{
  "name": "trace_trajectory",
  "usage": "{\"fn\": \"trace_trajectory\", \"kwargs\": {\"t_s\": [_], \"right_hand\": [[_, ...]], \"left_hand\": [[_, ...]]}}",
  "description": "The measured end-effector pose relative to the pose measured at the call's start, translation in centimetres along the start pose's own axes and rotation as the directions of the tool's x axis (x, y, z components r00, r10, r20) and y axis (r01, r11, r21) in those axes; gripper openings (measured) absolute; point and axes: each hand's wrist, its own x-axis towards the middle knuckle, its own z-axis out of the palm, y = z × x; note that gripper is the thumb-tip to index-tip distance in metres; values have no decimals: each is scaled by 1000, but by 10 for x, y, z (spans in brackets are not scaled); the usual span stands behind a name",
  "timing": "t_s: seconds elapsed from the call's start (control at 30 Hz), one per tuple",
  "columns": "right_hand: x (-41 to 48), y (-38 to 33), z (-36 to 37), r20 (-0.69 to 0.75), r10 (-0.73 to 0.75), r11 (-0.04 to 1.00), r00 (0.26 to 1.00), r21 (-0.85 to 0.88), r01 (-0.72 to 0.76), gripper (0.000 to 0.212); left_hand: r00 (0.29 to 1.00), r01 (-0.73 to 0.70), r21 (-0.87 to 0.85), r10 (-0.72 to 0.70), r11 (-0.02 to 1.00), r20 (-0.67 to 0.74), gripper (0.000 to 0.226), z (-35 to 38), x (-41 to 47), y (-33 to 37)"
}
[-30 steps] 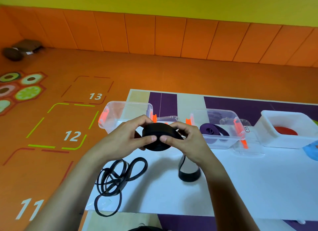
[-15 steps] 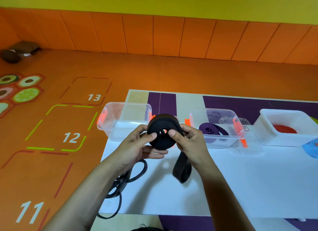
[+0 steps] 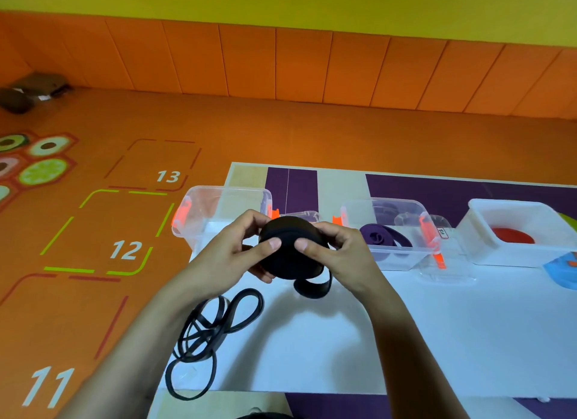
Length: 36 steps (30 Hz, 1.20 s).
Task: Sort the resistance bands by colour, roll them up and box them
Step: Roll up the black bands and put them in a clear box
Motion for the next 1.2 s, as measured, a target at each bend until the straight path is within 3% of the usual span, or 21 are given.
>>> {"fn": "trace_trajectory", "kwargs": {"t_s": [0.17,0.33,0.4,0.47,0.63,0.77,0.9,1.03,1.2], "right_hand": [[2,7,6,-69,19,996,997,86,-13,22],[4,9,8,-124,50,996,991,80,-40,18],[4,14,4,-108,73,996,992,53,-67,18],[3,17,0,-42,90,995,995,35,-88,18],[8,14,5,139,109,994,984,-4,-110,5],[16,23,12,86,144,983,986,104,-152,36],[24,39,25,-39,134,972,990,199,-124,22],[27,66,51,-83,135,983,987,134,-124,11],[30,89,72,-22,156,987,988,34,-155,26]], "left_hand": [[994,12,-285,-43,958,-101,31,12,5,-7],[986,70,-473,-133,878,-101,37,34,5,-19],[979,141,-377,-187,915,-87,36,29,5,-16],[975,187,-167,-203,968,-88,40,15,7,-14],[990,135,66,-133,989,-43,27,-2,7,-13],[985,109,17,-106,994,-132,26,5,-1,-29],[930,150,-93,-172,984,-323,27,13,-5,-49],[865,193,-187,-257,963,-430,27,18,-16,-72],[796,250,-290,-367,924,-482,38,5,-23,-102]]}}
